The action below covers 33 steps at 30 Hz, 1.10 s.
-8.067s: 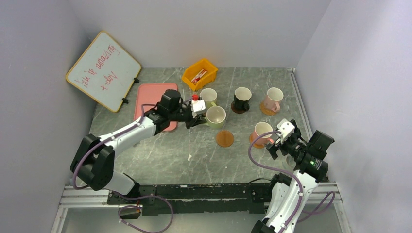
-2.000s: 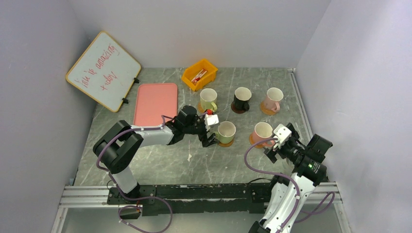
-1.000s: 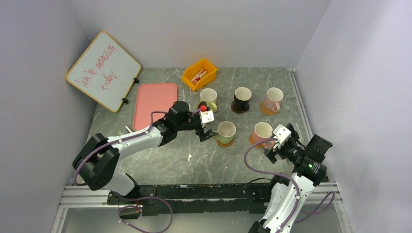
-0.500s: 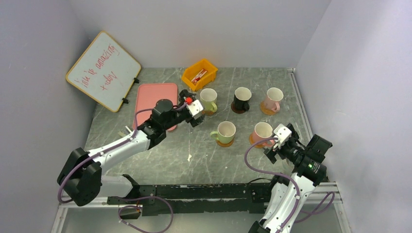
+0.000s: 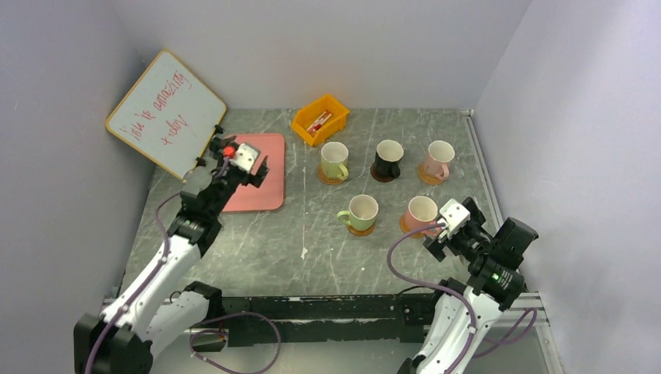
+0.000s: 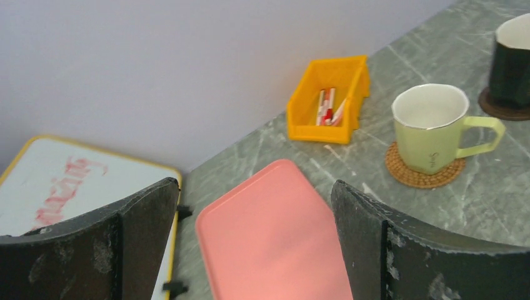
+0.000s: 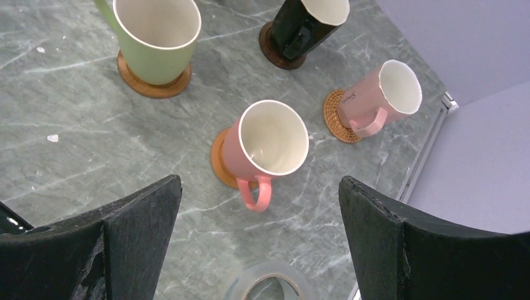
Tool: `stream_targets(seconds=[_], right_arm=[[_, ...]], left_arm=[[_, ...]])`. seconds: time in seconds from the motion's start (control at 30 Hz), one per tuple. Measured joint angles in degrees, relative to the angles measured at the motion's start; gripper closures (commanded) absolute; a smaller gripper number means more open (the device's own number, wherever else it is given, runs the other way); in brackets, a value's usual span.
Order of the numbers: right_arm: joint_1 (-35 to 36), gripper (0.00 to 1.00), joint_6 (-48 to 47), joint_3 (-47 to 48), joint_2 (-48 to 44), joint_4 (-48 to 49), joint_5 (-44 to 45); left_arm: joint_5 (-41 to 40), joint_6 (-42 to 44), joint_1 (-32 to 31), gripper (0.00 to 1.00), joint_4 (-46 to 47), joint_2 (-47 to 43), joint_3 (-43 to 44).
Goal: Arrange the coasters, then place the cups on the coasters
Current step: Reset both arms
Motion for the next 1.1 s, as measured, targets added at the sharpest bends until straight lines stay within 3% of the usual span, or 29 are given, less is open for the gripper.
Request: stream_targets(seconds=[0.3, 0.7, 0.87, 1.0, 1.1], right_arm=[[0.0, 0.00, 13.2, 0.0, -6.4, 5.8, 3.1], [0.0, 0.00, 37.9, -3.8, -23.7, 24.3, 7.3], [-3.1, 0.00, 44.7, -1.9, -13.8, 30.8, 1.7], [-10.4, 0.00, 49.7, 1.3, -0.1, 35.0, -5.7], [-14.5, 0.00, 56.3, 1.4, 3.9, 40.4, -7.8]], left_arm=[[-7.6, -0.2, 1.0, 0.04, -13.9, -20.5, -6.1], [-13.0, -0.2, 1.0, 0.04, -28.7, -30.6, -8.3], [-13.5, -0.2, 1.0, 0.04, -30.6, -30.7, -8.7], [-13.5, -0.2, 1.0, 0.04, -30.8, -30.7, -8.7], [-13.6, -0.3, 1.0, 0.04, -31.0, -30.7, -8.7]])
